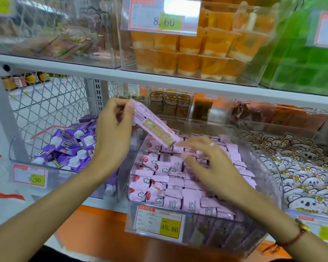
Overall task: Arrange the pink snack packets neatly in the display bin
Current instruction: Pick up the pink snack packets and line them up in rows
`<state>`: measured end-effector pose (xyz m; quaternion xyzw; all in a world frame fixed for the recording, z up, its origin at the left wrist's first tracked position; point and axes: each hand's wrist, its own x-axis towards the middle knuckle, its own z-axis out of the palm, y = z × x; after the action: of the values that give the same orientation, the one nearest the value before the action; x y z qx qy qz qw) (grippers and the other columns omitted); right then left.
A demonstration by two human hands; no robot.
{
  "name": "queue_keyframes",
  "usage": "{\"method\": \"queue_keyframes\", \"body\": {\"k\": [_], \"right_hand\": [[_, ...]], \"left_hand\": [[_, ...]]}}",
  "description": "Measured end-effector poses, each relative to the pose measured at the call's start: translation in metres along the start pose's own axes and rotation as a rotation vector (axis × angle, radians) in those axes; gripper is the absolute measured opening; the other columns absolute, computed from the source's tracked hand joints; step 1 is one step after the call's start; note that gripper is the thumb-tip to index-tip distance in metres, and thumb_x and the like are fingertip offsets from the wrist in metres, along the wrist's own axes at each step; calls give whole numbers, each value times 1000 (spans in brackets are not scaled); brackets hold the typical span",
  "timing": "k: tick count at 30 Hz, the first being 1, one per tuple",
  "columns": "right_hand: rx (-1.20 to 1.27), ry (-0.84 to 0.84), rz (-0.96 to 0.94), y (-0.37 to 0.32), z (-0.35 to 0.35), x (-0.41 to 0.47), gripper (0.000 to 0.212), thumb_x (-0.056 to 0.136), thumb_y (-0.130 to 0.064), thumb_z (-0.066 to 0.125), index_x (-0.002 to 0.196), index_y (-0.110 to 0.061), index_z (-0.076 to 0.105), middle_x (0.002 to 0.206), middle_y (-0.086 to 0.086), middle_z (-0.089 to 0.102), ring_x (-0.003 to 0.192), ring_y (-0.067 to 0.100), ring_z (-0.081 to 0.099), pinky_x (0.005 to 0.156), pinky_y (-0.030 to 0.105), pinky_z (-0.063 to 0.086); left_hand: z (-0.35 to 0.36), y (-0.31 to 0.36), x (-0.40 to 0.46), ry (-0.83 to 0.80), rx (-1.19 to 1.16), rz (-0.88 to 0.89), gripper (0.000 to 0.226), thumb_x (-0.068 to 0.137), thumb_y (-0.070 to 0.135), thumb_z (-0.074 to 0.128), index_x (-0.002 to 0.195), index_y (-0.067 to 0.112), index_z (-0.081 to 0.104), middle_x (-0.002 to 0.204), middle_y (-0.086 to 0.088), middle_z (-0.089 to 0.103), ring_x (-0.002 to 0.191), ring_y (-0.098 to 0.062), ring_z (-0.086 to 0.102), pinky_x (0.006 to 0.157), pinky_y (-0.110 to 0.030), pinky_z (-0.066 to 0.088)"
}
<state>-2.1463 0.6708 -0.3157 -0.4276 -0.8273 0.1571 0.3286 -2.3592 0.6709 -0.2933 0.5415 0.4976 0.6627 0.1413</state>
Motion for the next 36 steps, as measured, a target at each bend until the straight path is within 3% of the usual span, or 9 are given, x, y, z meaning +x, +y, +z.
{"method": "queue_keyframes", "body": {"k": [3,7,12,15,18,21,25,30,36], "right_hand": [[157,220,3,-5,-6,2,44,83,-44,63,124,-36,49,126,-16,52,113,-5,49,93,19,40],[283,153,-95,-15,-3,-1,66,77,-36,73,134,-34,38,134,-17,46,121,1,48,98,20,41],[370,332,-238,-22,-7,-2,35,83,-19,70,116,-21,59,107,-17,64,98,5,63,82,17,50],[693,311,35,-25,-10,1,33,77,-31,72,104,-14,63,83,-10,72,73,7,68,67,13,51],[883,253,286,-17,-11,5,38,71,-35,73,96,-9,64,78,8,74,72,19,72,63,16,53],[910,250,313,-15,-10,7,40,66,-41,75,92,-11,66,78,8,74,73,18,72,61,14,52],[977,204,274,-13,-9,9,49,65,-37,75,106,-10,66,86,7,74,73,13,71,66,14,52],[904,194,215,-12,-7,8,39,75,-28,71,110,-13,65,90,-3,72,81,11,69,72,16,52],[780,157,108,-17,-4,8,38,84,-13,67,121,-16,59,108,1,70,93,16,70,83,24,54]], "left_hand": [[2,5,-1,38,-216,-219,16,100,17,45,91,14,58,87,-4,66,72,-4,67,60,-18,55],[10,10,-7,-42,-357,-377,20,97,12,47,84,10,62,65,7,71,58,-2,66,53,-14,53],[13,14,-10,-136,-284,-339,22,94,19,53,77,11,62,59,7,68,55,-7,67,55,-23,58],[7,10,-6,-243,-58,-141,28,90,51,52,94,24,61,91,15,71,84,-4,68,73,-32,57],[3,10,-8,-447,79,46,43,82,60,57,119,38,56,117,26,59,107,10,55,89,-24,46],[6,11,-13,-573,167,117,43,79,54,62,119,38,61,112,25,63,105,8,57,90,-24,49],[11,15,-13,-554,92,44,28,81,44,59,105,33,68,99,18,70,93,-8,65,83,-40,51],[13,12,-11,-609,44,-11,20,87,28,64,105,24,68,103,12,70,97,0,63,94,-32,48],[15,11,-14,-657,63,118,46,89,31,62,133,30,49,121,21,58,110,9,53,96,-17,42]]}}
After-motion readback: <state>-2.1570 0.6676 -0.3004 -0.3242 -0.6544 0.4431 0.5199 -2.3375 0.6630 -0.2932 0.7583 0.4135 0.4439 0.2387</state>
